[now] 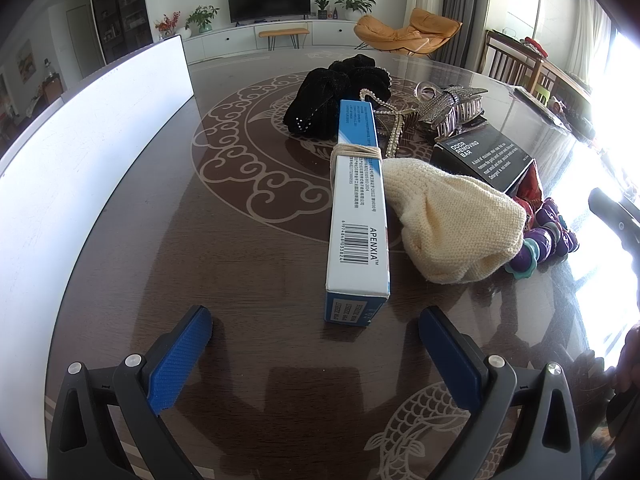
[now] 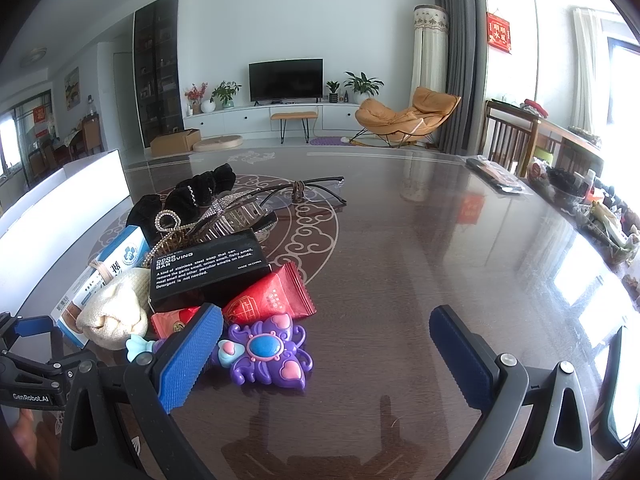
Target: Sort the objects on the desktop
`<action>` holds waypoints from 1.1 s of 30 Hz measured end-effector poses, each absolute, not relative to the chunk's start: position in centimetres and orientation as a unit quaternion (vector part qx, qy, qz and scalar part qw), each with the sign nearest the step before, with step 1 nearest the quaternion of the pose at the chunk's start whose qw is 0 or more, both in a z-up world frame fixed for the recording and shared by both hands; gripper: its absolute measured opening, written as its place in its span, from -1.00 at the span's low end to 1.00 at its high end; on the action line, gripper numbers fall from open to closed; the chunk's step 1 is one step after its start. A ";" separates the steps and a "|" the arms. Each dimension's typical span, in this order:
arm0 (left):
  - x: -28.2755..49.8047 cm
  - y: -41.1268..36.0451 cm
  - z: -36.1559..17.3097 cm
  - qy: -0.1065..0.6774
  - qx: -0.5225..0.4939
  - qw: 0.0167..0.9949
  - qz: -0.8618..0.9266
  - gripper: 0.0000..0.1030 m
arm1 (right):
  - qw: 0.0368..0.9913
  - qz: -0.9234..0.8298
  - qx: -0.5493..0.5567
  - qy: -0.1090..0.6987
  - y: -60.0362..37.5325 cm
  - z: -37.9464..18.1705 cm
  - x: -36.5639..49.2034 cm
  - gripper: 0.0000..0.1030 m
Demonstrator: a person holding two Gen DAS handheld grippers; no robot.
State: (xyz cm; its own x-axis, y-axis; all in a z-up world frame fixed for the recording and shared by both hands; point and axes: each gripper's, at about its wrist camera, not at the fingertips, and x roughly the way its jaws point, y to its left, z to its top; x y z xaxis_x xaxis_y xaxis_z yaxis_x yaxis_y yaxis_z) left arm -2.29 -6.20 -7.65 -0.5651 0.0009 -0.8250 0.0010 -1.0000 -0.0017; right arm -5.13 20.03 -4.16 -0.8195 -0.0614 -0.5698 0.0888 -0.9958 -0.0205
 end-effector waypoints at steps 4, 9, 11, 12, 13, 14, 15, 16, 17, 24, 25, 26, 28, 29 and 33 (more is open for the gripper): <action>-2.3 -6.2 -7.7 0.001 0.466 0.000 -0.885 1.00 | 0.040 -0.953 0.298 0.023 20.0 -4.1 -5.2 1.00; -2.3 -6.2 -7.7 0.001 0.466 0.000 -0.885 1.00 | 0.041 -0.953 0.300 0.024 19.9 -4.2 -5.2 1.00; -2.3 -6.2 -7.7 0.001 0.466 0.000 -0.885 1.00 | 0.041 -0.952 0.301 0.024 19.9 -4.1 -5.3 1.00; -2.3 -6.2 -7.7 0.001 0.466 0.000 -0.885 1.00 | 0.041 -0.953 0.301 0.024 19.9 -4.1 -5.3 1.00; -2.3 -6.2 -7.7 0.001 0.466 0.000 -0.885 1.00 | 0.041 -0.952 0.301 0.024 19.9 -4.1 -5.2 1.00; -2.3 -6.2 -7.7 0.001 0.466 0.000 -0.885 1.00 | 0.041 -0.952 0.301 0.024 19.9 -4.1 -5.3 1.00; -2.3 -6.2 -7.7 0.001 0.466 0.000 -0.885 1.00 | 0.041 -0.952 0.301 0.024 19.9 -4.1 -5.3 1.00; -2.3 -6.2 -7.7 0.001 0.466 0.000 -0.885 1.00 | 0.041 -0.952 0.301 0.024 19.9 -4.1 -5.2 1.00; -2.3 -6.2 -7.7 0.001 0.466 0.000 -0.885 1.00 | 0.041 -0.952 0.301 0.024 19.8 -4.2 -5.3 1.00; -2.3 -6.2 -7.7 0.001 0.466 0.000 -0.885 1.00 | 0.041 -0.952 0.304 0.024 19.7 -4.3 -5.4 1.00; -2.3 -6.2 -7.7 0.001 0.466 0.000 -0.885 1.00 | 0.041 -0.952 0.303 0.024 19.7 -4.3 -5.4 1.00; -2.3 -6.2 -7.7 0.001 0.466 0.000 -0.885 1.00 | 0.041 -0.952 0.303 0.024 19.7 -4.3 -5.4 1.00; -2.3 -6.2 -7.7 0.001 0.466 0.000 -0.885 1.00 | 0.041 -0.952 0.302 0.023 19.7 -4.3 -5.4 1.00; -2.3 -6.2 -7.7 0.001 0.466 0.000 -0.885 1.00 | 0.041 -0.952 0.302 0.023 19.8 -4.2 -5.4 1.00; -2.3 -6.2 -7.7 0.001 0.466 0.000 -0.885 1.00 | 0.040 -0.952 0.302 0.021 19.8 -4.1 -5.4 1.00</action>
